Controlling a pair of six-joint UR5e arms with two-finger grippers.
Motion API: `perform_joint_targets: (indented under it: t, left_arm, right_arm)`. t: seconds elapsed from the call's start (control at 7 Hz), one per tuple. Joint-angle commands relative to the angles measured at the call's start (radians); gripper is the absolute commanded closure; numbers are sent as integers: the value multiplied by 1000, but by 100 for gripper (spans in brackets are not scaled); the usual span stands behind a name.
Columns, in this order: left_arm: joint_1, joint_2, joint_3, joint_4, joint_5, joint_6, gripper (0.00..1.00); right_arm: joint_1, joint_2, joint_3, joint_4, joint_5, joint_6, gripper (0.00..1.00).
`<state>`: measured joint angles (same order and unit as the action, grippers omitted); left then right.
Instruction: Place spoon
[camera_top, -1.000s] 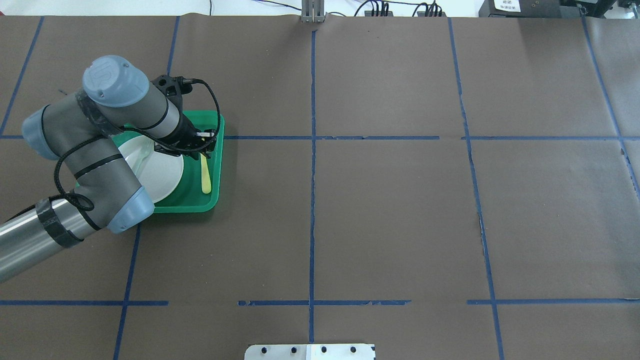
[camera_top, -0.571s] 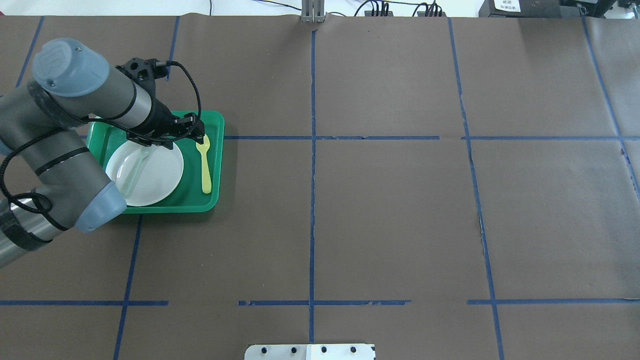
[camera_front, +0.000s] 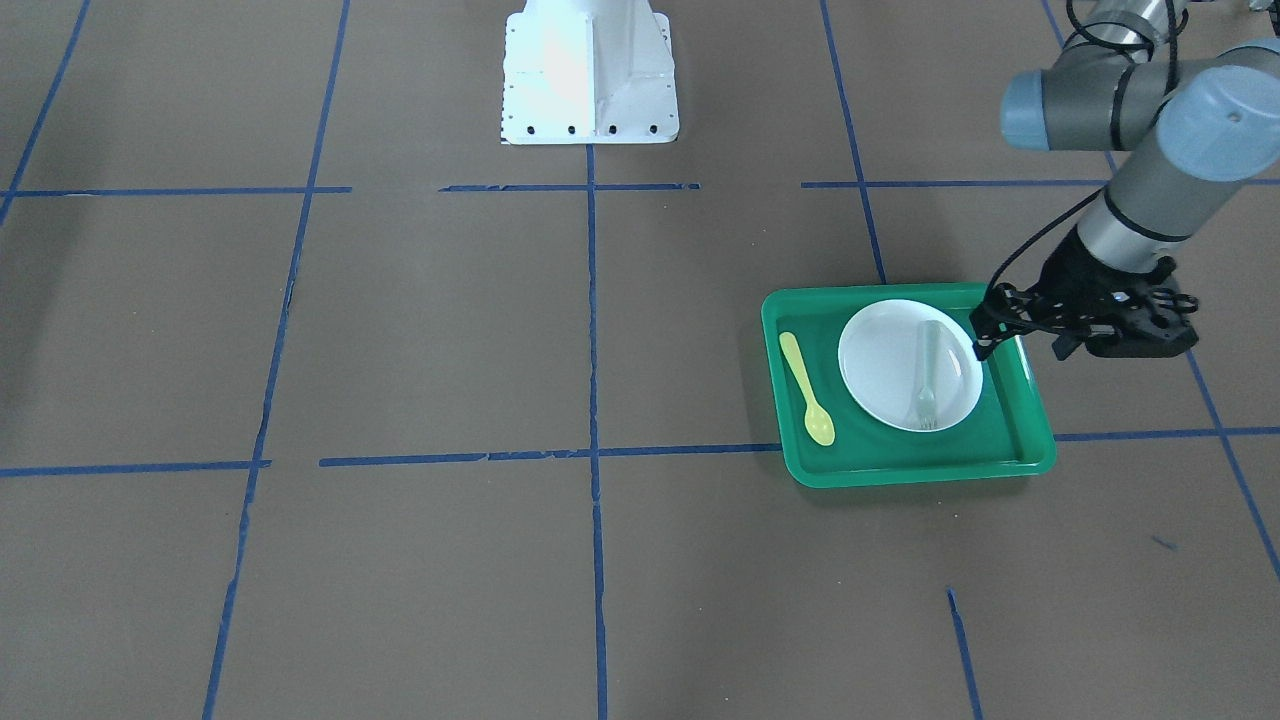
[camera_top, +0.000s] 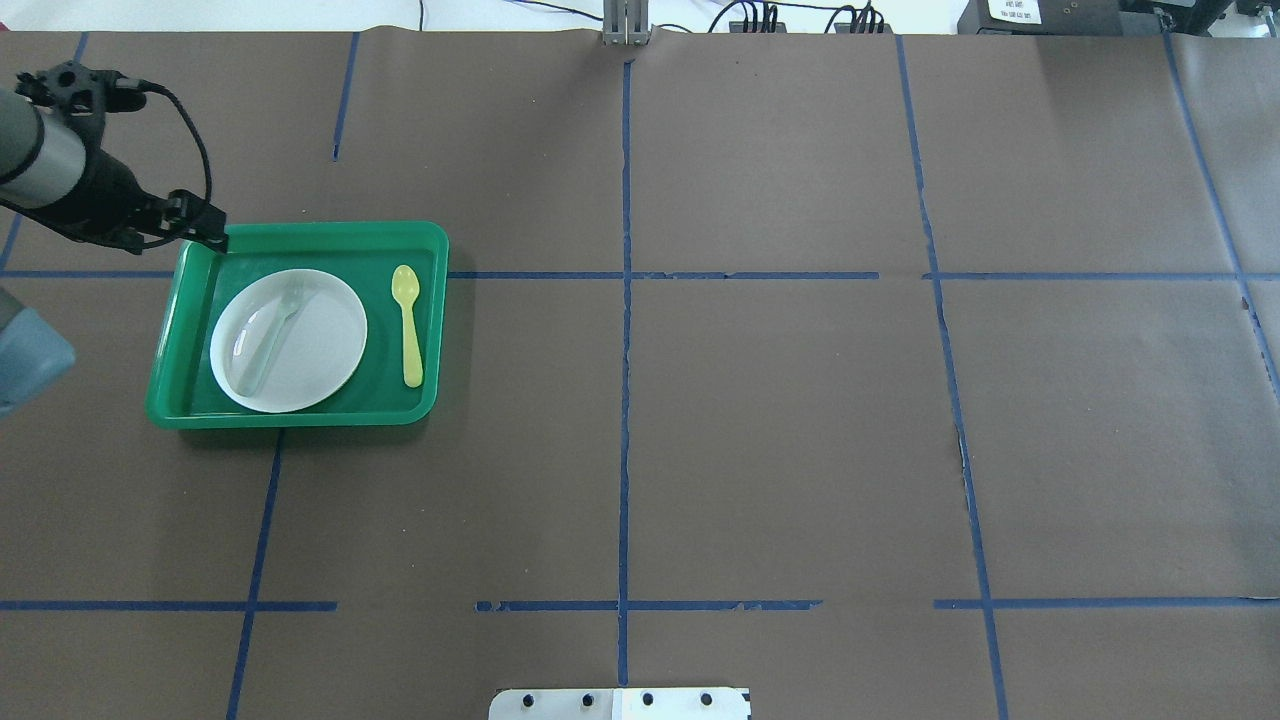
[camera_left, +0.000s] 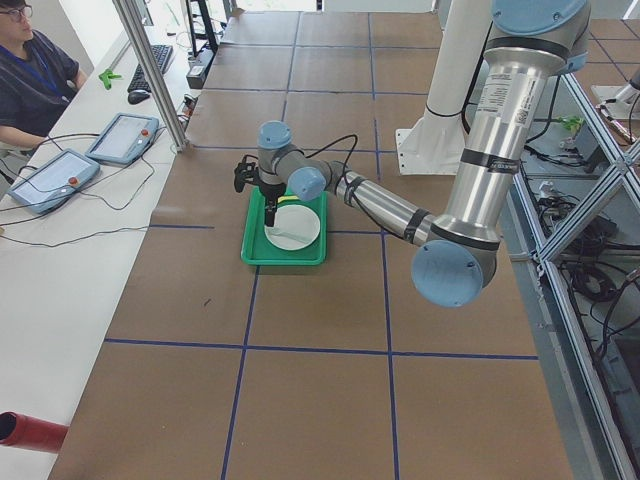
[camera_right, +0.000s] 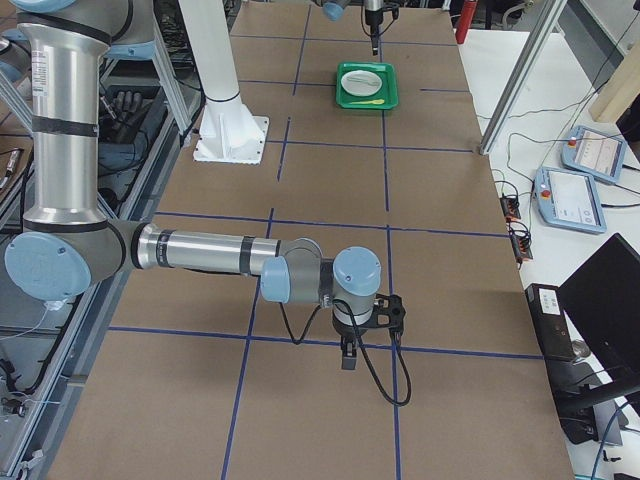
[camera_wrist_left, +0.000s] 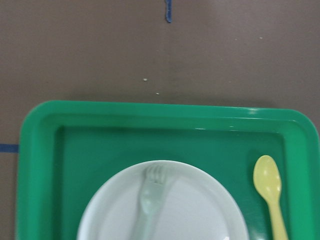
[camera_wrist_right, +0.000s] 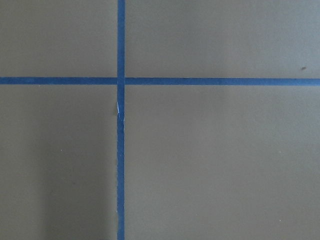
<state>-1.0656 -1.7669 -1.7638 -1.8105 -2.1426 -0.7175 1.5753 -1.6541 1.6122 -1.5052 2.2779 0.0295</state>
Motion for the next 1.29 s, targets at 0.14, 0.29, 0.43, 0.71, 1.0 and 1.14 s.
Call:
perform_joint_targets:
  t: [0.14,0.29,0.43,0.71,1.0,1.14]
  left_arm:
    - [-314,128,1,206,-23,594,0]
    - [-408,151,7,285,-48,747,0]
    - [-485,212,13,299,-128,794,0]
    - [-511,296,15,289,-171,922,0]
    - [-511,300,39,289,-163,961,0]
    - [-513,288,38,289,-165,958,0]
  right_arm:
    - [0,-1,0,-1,0,0,0]
    - [0,0,-1,0,0,0,0]
    - [0,-1,0,0,0,0,0]
    - [0,-1,0,0,0,0,0]
    - [0,-1,0,0,0,0,0]
    - [0,-1,0,0,0,0,0]
